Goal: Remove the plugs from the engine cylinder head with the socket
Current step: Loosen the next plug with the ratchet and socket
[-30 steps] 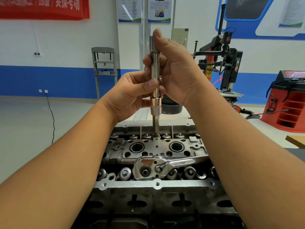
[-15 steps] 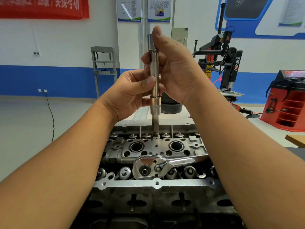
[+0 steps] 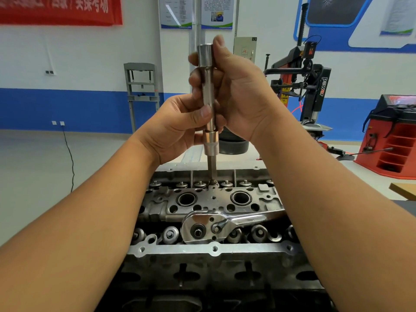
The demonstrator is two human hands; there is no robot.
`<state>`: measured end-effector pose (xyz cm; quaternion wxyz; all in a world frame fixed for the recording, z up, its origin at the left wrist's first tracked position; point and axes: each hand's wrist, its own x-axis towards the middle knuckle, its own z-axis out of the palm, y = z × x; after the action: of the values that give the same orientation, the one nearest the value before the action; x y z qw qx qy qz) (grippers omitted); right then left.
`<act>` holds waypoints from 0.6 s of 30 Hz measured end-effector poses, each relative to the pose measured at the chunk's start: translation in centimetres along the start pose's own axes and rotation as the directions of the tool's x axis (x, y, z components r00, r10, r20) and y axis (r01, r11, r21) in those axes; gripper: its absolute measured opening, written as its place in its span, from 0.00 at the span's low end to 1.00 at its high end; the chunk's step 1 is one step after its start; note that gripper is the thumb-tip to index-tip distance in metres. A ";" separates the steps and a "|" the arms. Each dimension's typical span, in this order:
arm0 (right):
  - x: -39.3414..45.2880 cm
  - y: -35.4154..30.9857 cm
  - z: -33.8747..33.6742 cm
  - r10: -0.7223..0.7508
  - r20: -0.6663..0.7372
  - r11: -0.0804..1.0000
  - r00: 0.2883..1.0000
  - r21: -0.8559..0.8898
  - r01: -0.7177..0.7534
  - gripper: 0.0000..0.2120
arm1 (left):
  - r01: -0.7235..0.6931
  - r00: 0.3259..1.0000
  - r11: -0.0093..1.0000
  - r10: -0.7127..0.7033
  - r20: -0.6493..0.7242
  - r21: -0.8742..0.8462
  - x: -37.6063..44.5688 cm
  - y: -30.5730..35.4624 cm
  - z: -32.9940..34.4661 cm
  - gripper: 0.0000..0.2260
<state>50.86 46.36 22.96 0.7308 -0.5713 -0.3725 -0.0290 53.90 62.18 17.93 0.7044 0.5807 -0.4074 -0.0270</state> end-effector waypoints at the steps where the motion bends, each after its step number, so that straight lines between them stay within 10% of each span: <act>1: 0.0 0.1 -0.1 -0.005 -0.009 1.000 1.000 -0.024 0.004 0.19 | -0.002 1.000 1.000 0.003 -0.003 0.006 0.0 0.0 0.1 0.18; 18: 0.0 0.0 -0.1 -0.008 -0.024 0.997 1.000 -0.074 0.007 0.14 | 0.001 1.000 1.000 -0.001 -0.009 0.005 0.1 0.0 0.1 0.17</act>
<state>50.94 46.27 22.97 0.7133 -0.5963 -0.3646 -0.0524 53.93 62.09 17.94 0.7048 0.5827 -0.4038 -0.0235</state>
